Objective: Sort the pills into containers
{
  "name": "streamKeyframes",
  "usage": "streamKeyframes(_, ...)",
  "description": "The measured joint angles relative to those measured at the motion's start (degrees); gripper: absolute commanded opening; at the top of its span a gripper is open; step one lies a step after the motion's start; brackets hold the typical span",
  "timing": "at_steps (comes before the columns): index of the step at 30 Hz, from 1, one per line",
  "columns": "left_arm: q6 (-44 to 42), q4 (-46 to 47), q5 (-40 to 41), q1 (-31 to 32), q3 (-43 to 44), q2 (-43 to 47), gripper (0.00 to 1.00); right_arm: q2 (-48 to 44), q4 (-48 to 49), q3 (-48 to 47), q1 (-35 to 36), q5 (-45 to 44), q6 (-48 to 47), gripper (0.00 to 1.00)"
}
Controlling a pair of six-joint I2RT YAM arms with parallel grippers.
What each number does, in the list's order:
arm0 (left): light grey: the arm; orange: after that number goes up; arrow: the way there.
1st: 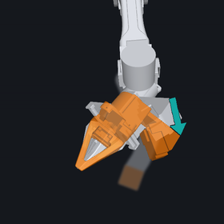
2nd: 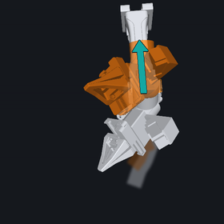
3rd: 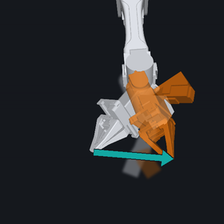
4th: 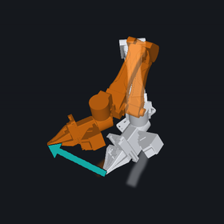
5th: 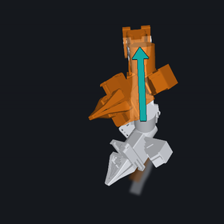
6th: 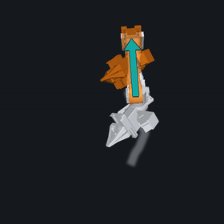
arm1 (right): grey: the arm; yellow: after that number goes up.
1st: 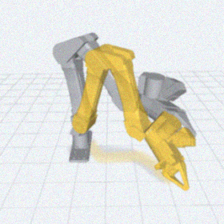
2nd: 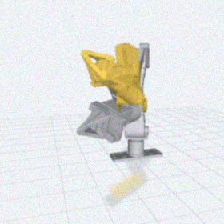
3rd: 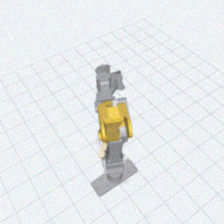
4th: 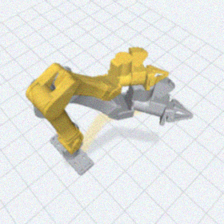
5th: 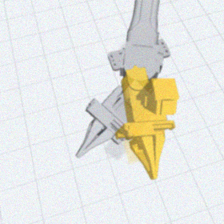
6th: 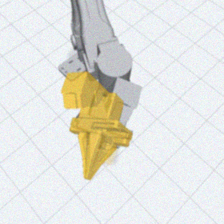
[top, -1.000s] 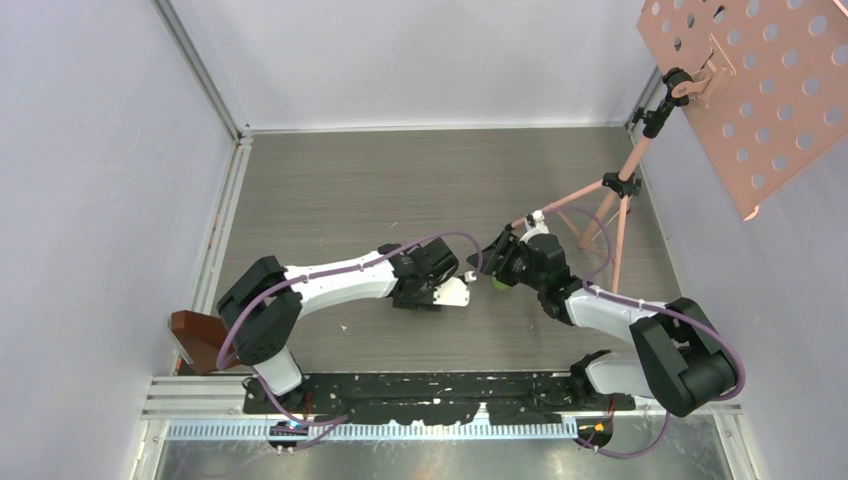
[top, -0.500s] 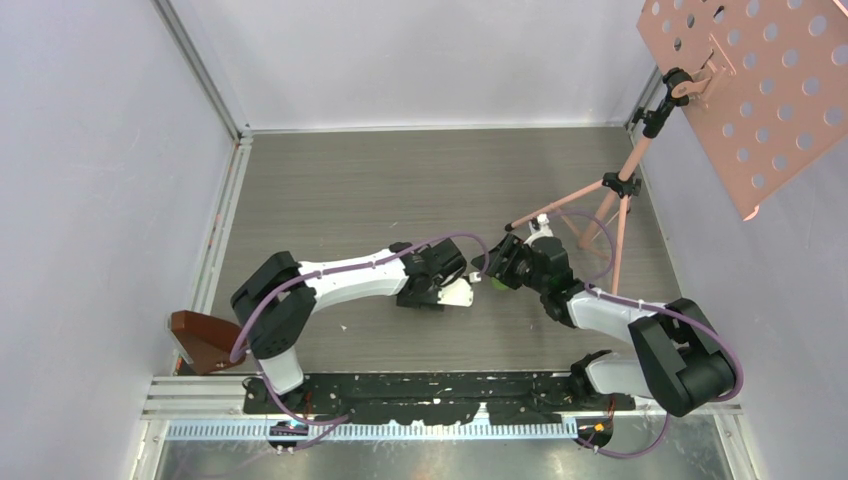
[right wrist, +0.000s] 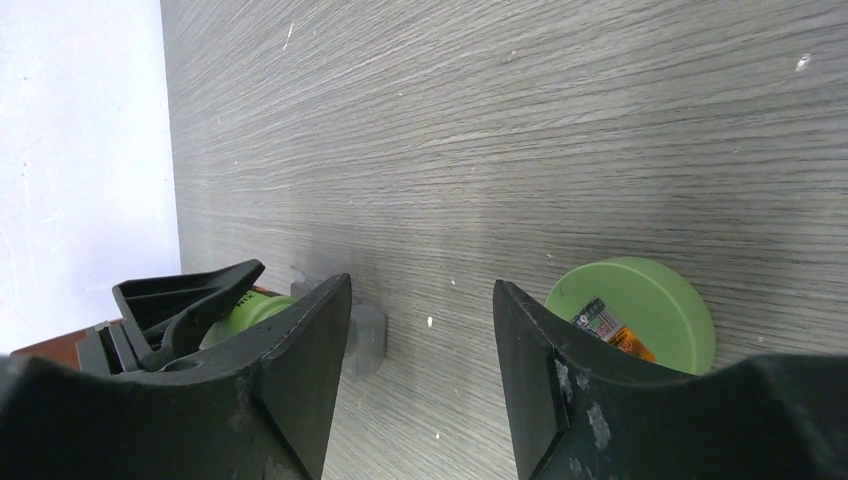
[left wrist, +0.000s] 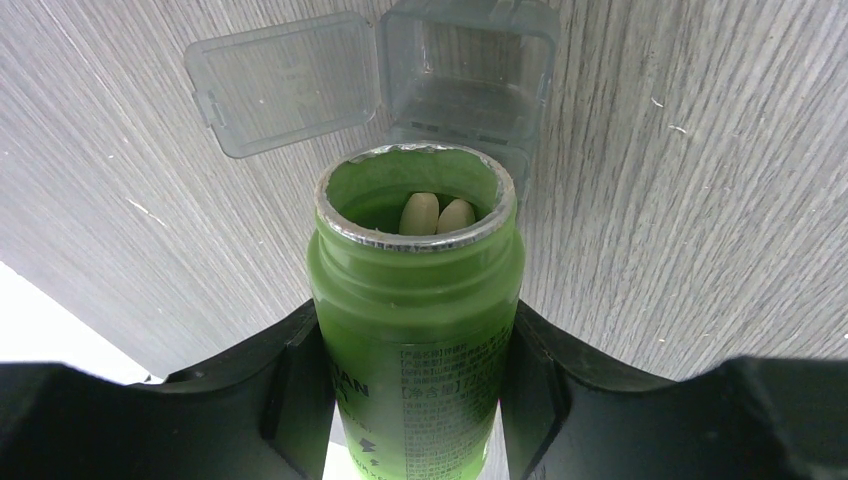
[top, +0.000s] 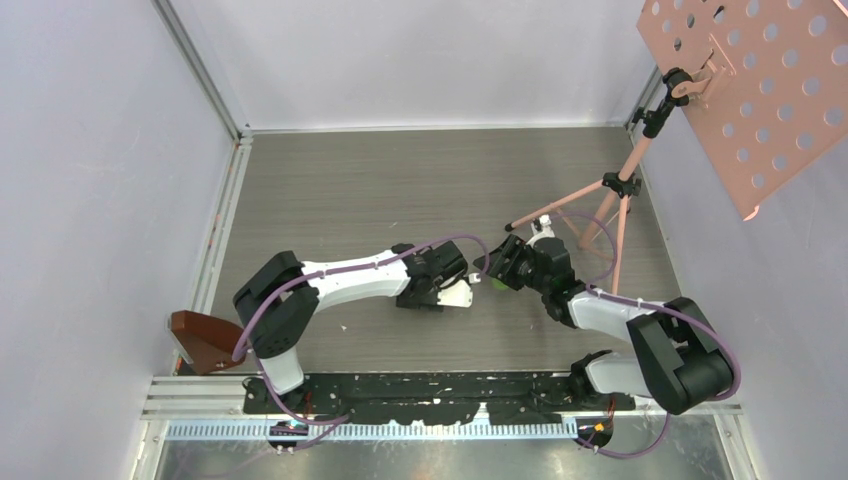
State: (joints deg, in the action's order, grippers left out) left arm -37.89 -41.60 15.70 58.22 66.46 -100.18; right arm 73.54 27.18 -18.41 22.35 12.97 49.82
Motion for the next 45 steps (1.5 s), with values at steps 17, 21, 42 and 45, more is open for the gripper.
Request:
streamKeyframes(17,1.0,-0.6,1.0,0.7,1.3,-1.0,0.0,1.8,2.4,0.9,-0.9,1.3,0.8,0.61)
streamKeyframes(21,1.2,-1.5,1.8,0.9,2.3,-2.1,0.0,2.3,2.9,1.3,-0.9,1.6,1.3,0.61)
streamKeyframes(42,1.7,-2.4,4.7,2.2,3.3,-3.3,0.0,2.9,4.5,1.8,-1.2,2.1,1.6,0.6)
streamKeyframes(45,1.7,-2.4,5.0,2.6,3.3,-3.3,0.0,3.0,4.6,2.1,-1.3,2.2,1.8,0.6)
